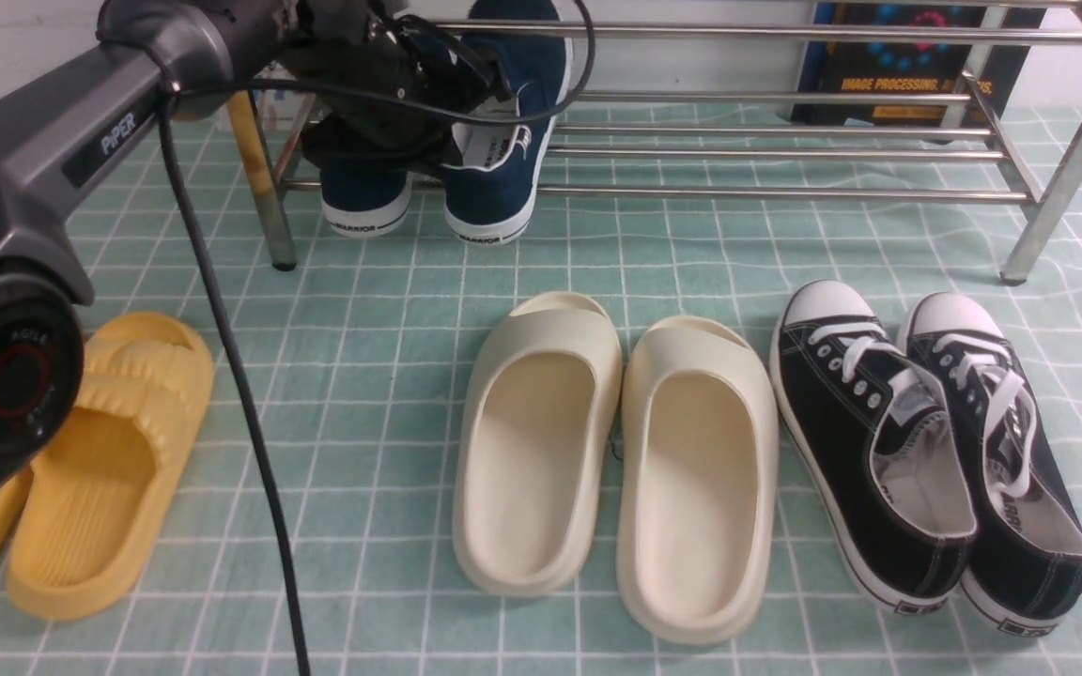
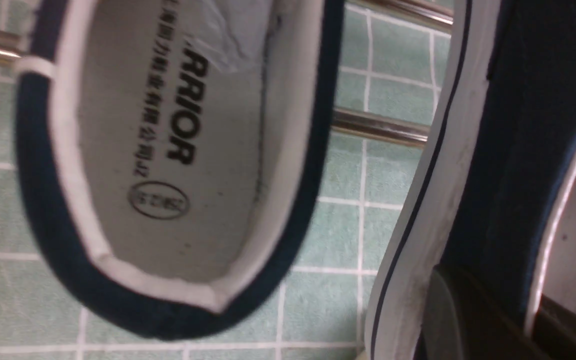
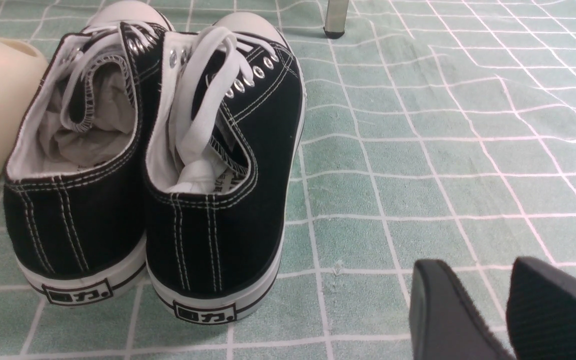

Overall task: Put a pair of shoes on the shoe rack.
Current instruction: Use the left arm to put a shoe into the shoe rack

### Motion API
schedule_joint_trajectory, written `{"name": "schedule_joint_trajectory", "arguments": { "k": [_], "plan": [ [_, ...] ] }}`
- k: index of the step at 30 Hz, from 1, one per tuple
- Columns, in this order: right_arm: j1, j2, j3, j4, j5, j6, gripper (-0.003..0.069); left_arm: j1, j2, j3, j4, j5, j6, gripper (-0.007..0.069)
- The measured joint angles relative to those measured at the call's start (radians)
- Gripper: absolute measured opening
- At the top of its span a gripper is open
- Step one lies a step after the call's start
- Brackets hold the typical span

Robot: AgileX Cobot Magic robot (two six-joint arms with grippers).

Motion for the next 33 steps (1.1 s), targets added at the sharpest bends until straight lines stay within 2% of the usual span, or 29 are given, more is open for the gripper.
{"name": "schedule_joint_trajectory", "arguments": {
  "k": [14,19,21,30,33],
  "plan": [
    [0.0,0.0,0.0,0.0,0.0,0.0,0.0239,0.01,0.035,-0.001,0.011,-0.043,-0.002,0.0008],
    [0.0,0.0,0.0,0.0,0.0,0.0,0.0239,0.01,0.052,-0.001,0.013,-0.052,-0.002,0.0036],
    [0.0,0.0,0.0,0.0,0.0,0.0,0.0239,0.01,0.053,-0.001,0.012,-0.057,-0.002,0.0064],
    [0.0,0.0,0.0,0.0,0.0,0.0,0.0239,0.01,0.023,-0.008,0.009,-0.118,-0.002,0.0292],
    [0.0,0.0,0.0,0.0,0.0,0.0,0.0239,0.01,0.011,-0.016,0.013,-0.116,-0.002,0.0306]
  ]
}}
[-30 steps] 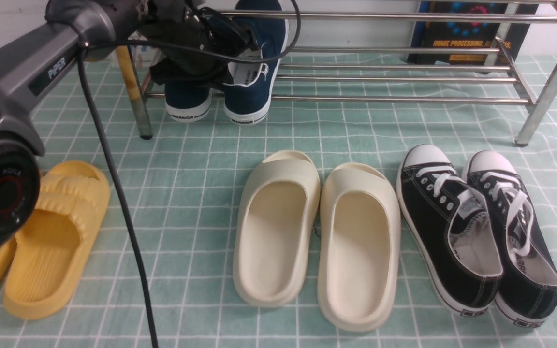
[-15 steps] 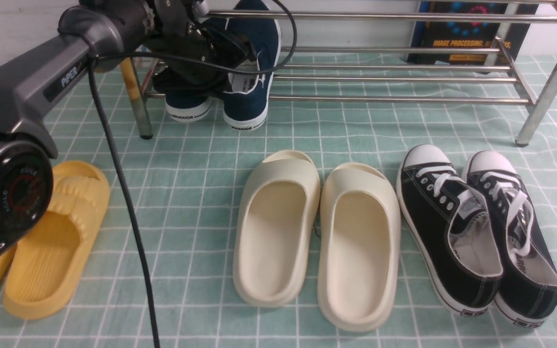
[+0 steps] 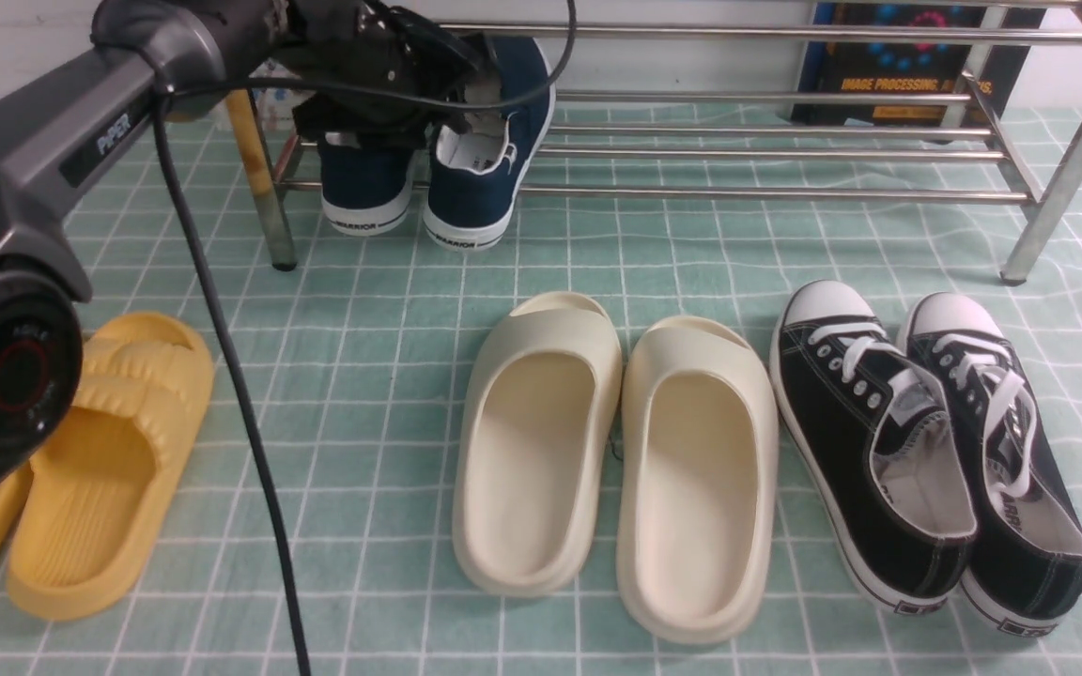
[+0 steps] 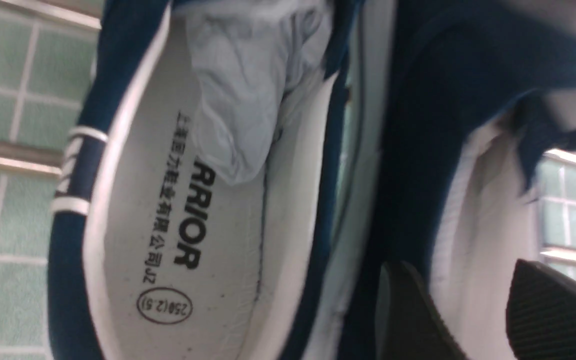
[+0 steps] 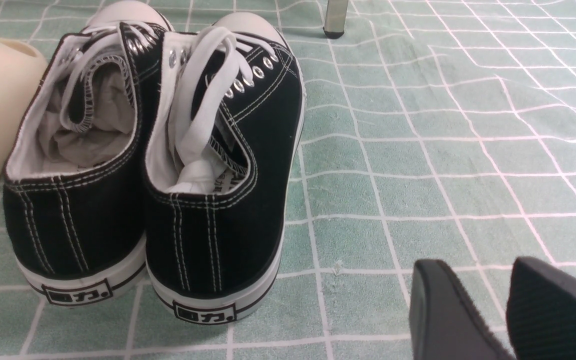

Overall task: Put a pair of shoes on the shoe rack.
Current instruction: Use the left arm to put a shoe into the shoe rack

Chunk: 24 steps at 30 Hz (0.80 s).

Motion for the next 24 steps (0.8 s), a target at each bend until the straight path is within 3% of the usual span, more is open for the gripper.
{"name": "schedule_joint_trajectory", "arguments": {
  "k": [2,5,12,16,18,22,24],
  "plan": [
    [0.0,0.0,0.0,0.0,0.0,0.0,0.0239,0.0,-0.009,-0.015,0.013,0.012,0.0,0.03],
    [0.0,0.0,0.0,0.0,0.0,0.0,0.0239,0.0,-0.04,-0.039,0.046,0.055,0.0,0.0229],
    [0.0,0.0,0.0,0.0,0.0,0.0,0.0239,0.0,-0.17,-0.048,0.164,0.18,0.031,-0.0013],
    [0.0,0.0,0.0,0.0,0.0,0.0,0.0239,0.0,-0.214,-0.036,0.177,0.28,0.081,-0.0013],
    [0.0,0.0,0.0,0.0,0.0,0.0,0.0239,0.0,-0.258,0.067,0.149,0.337,0.124,-0.0013],
    [0.0,0.0,0.0,0.0,0.0,0.0,0.0239,0.0,-0.276,0.256,0.059,0.28,0.163,-0.0013],
    [0.0,0.0,0.0,0.0,0.0,0.0,0.0239,-0.001,-0.256,0.404,-0.043,0.143,0.204,-0.0013]
  ]
}}
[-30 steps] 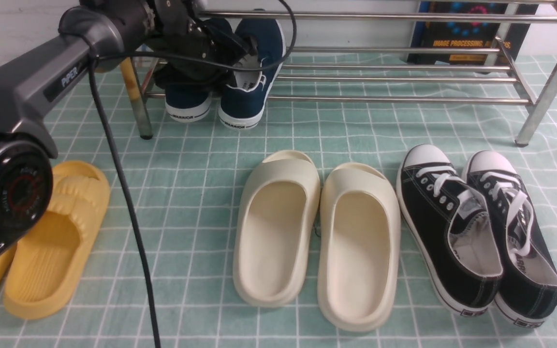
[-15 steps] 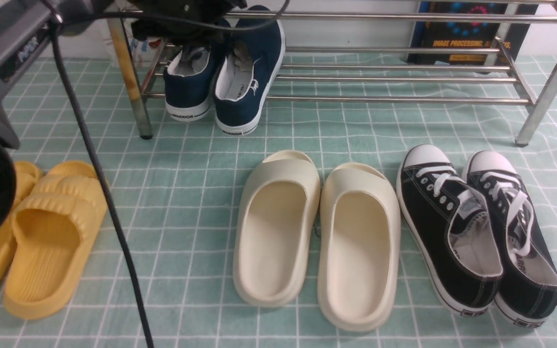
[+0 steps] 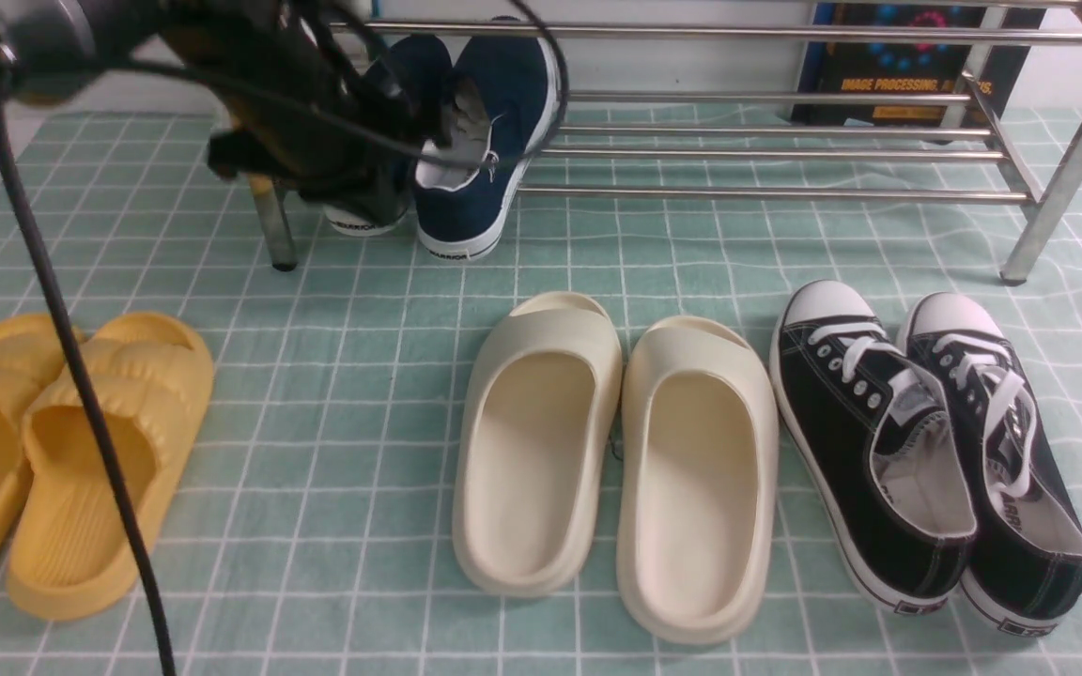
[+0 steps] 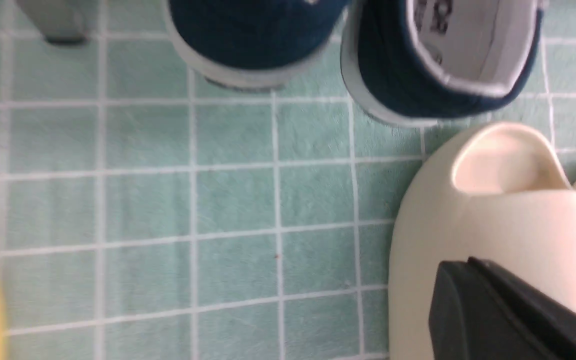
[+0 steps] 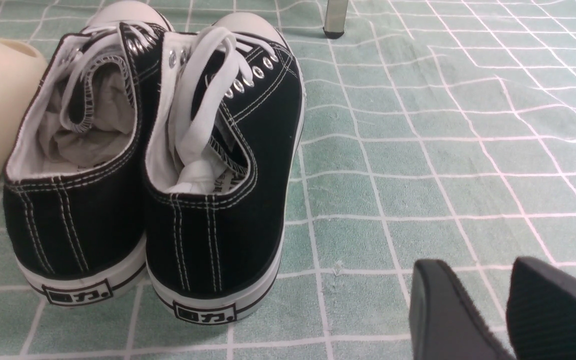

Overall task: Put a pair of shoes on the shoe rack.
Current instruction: Use the left arm to put a shoe into the shoe rack

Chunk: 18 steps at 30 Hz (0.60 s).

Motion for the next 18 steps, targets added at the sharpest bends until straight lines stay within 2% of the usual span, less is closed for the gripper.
{"name": "schedule_joint_trajectory", "arguments": {
  "k": [4,8,18],
  "plan": [
    [0.0,0.0,0.0,0.0,0.0,0.0,0.0239,0.0,0.061,0.052,-0.067,-0.172,0.022,-0.0013],
    [0.0,0.0,0.0,0.0,0.0,0.0,0.0239,0.0,0.112,0.025,-0.085,-0.261,0.025,-0.0013],
    [0.0,0.0,0.0,0.0,0.0,0.0,0.0239,-0.002,0.218,-0.226,-0.1,-0.117,0.025,-0.0013]
  ]
}}
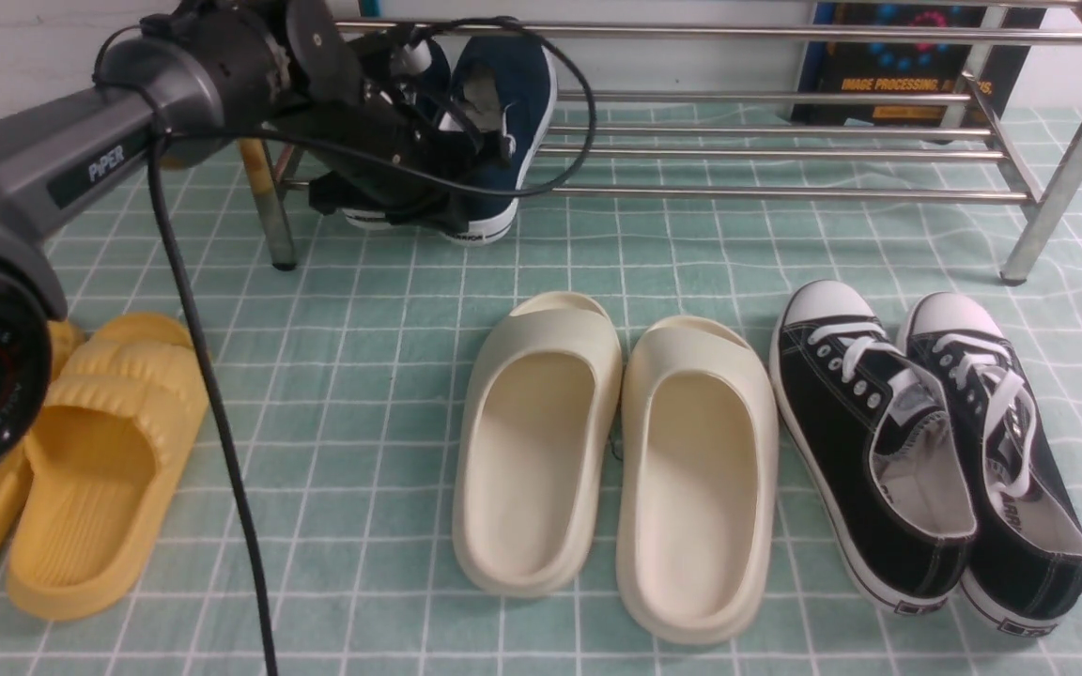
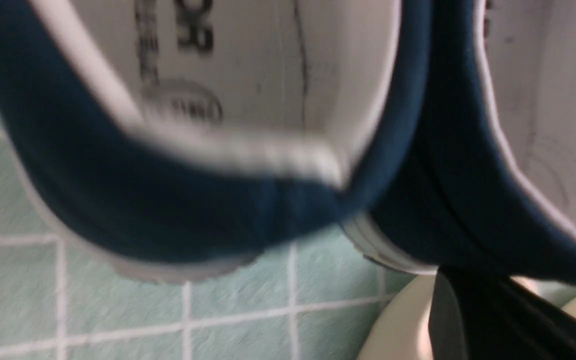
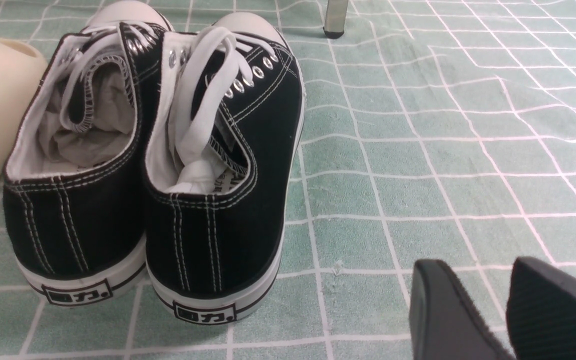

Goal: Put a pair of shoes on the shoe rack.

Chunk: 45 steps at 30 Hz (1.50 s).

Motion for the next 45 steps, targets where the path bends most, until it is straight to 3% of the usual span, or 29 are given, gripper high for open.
{"name": "schedule_joint_trajectory", "arguments": {
  "k": [12,24,27,30,33,37,42,45],
  "plan": [
    [0.0,0.0,0.0,0.0,0.0,0.0,0.0239,0.0,0.014,-0.065,0.021,-0.034,0.0,-0.0013],
    [0.0,0.0,0.0,0.0,0.0,0.0,0.0239,0.001,-0.038,-0.067,0.04,0.038,0.0,-0.0011],
    [0.0,0.0,0.0,0.0,0.0,0.0,0.0239,0.001,-0.06,-0.068,0.05,0.056,0.0,0.0017],
    [0.0,0.0,0.0,0.0,0.0,0.0,0.0239,0.001,-0.109,-0.068,0.075,0.085,0.0,0.01],
    [0.0,0.0,0.0,0.0,0.0,0.0,0.0239,0.001,-0.192,-0.068,0.157,0.128,-0.003,0.0194],
    [0.0,0.0,0.0,0.0,0.0,0.0,0.0239,0.001,-0.239,-0.073,0.286,0.193,-0.048,0.0218],
    [0.0,0.0,0.0,0.0,0.0,0.0,0.0239,0.001,-0.241,-0.018,0.407,0.244,-0.115,0.0186],
    [0.0,0.0,0.0,0.0,0.0,0.0,0.0239,0.001,-0.265,0.013,0.451,0.283,-0.131,0.0097]
  ]
}}
